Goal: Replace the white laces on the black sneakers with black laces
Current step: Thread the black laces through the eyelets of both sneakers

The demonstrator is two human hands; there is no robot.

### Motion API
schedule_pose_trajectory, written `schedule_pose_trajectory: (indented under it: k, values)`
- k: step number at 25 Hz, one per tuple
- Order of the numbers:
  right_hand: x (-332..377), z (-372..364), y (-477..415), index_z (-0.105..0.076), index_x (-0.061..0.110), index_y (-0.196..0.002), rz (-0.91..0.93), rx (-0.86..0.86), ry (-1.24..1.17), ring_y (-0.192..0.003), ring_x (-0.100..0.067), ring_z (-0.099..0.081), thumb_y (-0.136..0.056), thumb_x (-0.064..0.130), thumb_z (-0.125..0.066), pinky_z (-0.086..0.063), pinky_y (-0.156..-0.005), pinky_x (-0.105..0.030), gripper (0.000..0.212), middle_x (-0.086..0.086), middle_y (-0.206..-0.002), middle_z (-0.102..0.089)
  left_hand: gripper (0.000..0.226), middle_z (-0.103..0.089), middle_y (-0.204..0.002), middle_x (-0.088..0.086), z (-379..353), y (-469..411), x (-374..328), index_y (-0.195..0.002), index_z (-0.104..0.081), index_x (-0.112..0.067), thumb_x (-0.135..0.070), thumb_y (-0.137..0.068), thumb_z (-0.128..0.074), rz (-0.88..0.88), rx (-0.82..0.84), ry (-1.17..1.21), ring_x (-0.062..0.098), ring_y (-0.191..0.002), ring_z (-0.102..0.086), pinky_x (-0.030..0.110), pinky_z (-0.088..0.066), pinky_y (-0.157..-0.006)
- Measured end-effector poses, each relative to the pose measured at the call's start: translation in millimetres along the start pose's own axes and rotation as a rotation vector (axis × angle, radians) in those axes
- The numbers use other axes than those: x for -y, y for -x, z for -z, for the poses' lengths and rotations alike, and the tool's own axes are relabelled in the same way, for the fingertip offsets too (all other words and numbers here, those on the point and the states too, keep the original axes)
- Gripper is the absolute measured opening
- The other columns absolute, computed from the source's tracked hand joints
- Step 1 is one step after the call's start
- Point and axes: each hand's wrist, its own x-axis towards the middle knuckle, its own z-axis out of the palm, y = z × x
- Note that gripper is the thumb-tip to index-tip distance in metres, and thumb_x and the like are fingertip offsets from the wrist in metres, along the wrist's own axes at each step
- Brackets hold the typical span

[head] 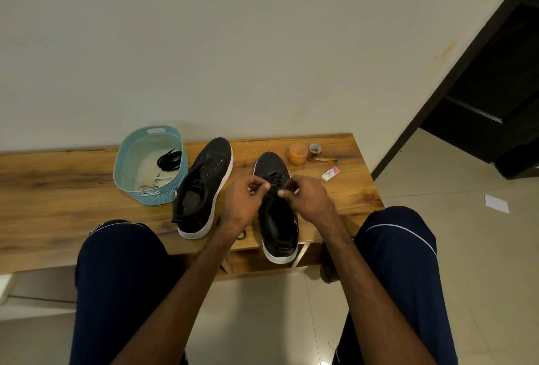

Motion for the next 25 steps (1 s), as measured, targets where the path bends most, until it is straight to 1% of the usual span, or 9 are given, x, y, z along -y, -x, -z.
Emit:
schedule_pose_trajectory:
  k: [2,4,7,10,12,14,16,19,25]
  values:
    - [-4.8,-10.1,1.0,-0.065,0.015,-0.115,-0.062,0.045,0.063,-0.1,-0.016,-0.062,-0.086,0.031,-0.076,-0.052,-0.083,-0.032,0.035,0.001,-0.107,-0.066,0.007,-0.064,-0.094,-0.014,-8.3,0.0,3.8,-0.097,-0.07,-0.024,-0.028,-0.093,-0.065,-0.004,-0.009,-0.08,-0.002,-0.084,-0.058,0.007,-0.037,-0.062]
    - [-7.1,-16.2,0.3,-0.065,0.014,-0.115,-0.077,0.039,0.073,-0.099,-0.017,-0.063,-0.087,0.029,-0.074,-0.053,-0.083,-0.034,0.033,-0.001,-0.109,-0.068,0.009,-0.063,-0.1,-0.01,-18.7,1.6,7.4,-0.097,-0.068,-0.025,-0.032,-0.094,-0.064,-0.012,-0.003,-0.188,-0.001,-0.083,-0.056,0.01,-0.035,-0.062]
    - [-12.0,-16.8,-3.9,-0.068,0.012,-0.116,-0.084,0.032,0.059,-0.101,-0.022,-0.064,-0.096,0.021,-0.061,-0.054,-0.085,-0.037,0.023,-0.007,-0.109,-0.07,0.012,-0.059,-0.105,-0.01,-29.1,1.5,9.5,-0.098,-0.067,-0.026,-0.036,-0.094,-0.062,-0.04,0.005,-0.305,0.0,-0.081,-0.054,0.018,-0.043,-0.066]
    - [-18.1,-17.4,-6.8,-0.069,0.009,-0.118,-0.135,0.025,0.0,-0.105,-0.023,-0.063,-0.098,0.014,-0.056,-0.051,-0.089,-0.036,0.025,-0.009,-0.113,-0.07,0.012,-0.056,-0.105,-0.009,-34.7,0.0,10.0,-0.099,-0.065,-0.026,-0.037,-0.094,-0.062,-0.058,0.004,-0.369,0.004,-0.081,-0.056,0.027,-0.051,-0.067]
    - [-20.7,-18.4,-8.4,-0.069,0.009,-0.117,-0.163,0.027,-0.051,-0.103,-0.021,-0.064,-0.098,0.013,-0.056,-0.052,-0.088,-0.036,0.024,-0.009,-0.111,-0.071,0.011,-0.055,-0.103,-0.009,-37.2,-0.6,10.1,-0.097,-0.065,-0.026,-0.036,-0.094,-0.063,-0.067,-0.009,-0.373,0.002,-0.079,-0.053,0.022,-0.046,-0.062]
    - [-23.8,-20.1,-10.4,-0.07,0.009,-0.115,-0.181,0.032,-0.091,-0.099,-0.021,-0.065,-0.098,0.014,-0.057,-0.054,-0.085,-0.036,0.022,-0.008,-0.107,-0.071,0.011,-0.054,-0.1,-0.011,-39.2,-0.6,10.1,-0.095,-0.064,-0.025,-0.036,-0.094,-0.063,-0.085,-0.021,-0.369,0.0,-0.077,-0.049,0.014,-0.033,-0.057]
    - [-24.9,-21.7,-11.2,-0.07,0.009,-0.115,-0.187,0.032,-0.114,-0.096,-0.02,-0.065,-0.098,0.014,-0.057,-0.055,-0.085,-0.037,0.022,-0.008,-0.106,-0.071,0.011,-0.053,-0.099,-0.011,-40.6,-0.8,9.7,-0.095,-0.065,-0.024,-0.035,-0.094,-0.063,-0.107,-0.02,-0.379,0.001,-0.079,-0.048,0.011,-0.027,-0.056]
    - [-25.4,-22.9,-11.7,-0.07,0.01,-0.117,-0.2,0.034,-0.152,-0.098,-0.019,-0.065,-0.098,0.014,-0.057,-0.056,-0.088,-0.041,0.023,-0.007,-0.107,-0.071,0.013,-0.055,-0.102,-0.007,-42.0,-3.0,10.5,-0.099,-0.064,-0.022,-0.033,-0.096,-0.06,-0.173,0.007,-0.435,0.006,-0.085,-0.053,0.018,-0.034,-0.06]
    - [-29.0,-24.8,-8.6,-0.07,0.01,-0.116,-0.201,0.041,-0.222,-0.098,-0.017,-0.066,-0.098,0.012,-0.055,-0.056,-0.091,-0.04,0.024,-0.006,-0.107,-0.072,0.021,-0.052,-0.111,-0.003,-42.7,-6.5,9.1,-0.111,-0.061,-0.019,-0.034,-0.1,-0.052,-0.28,0.061,-0.642,0.012,-0.096,-0.054,0.027,-0.049,-0.069]
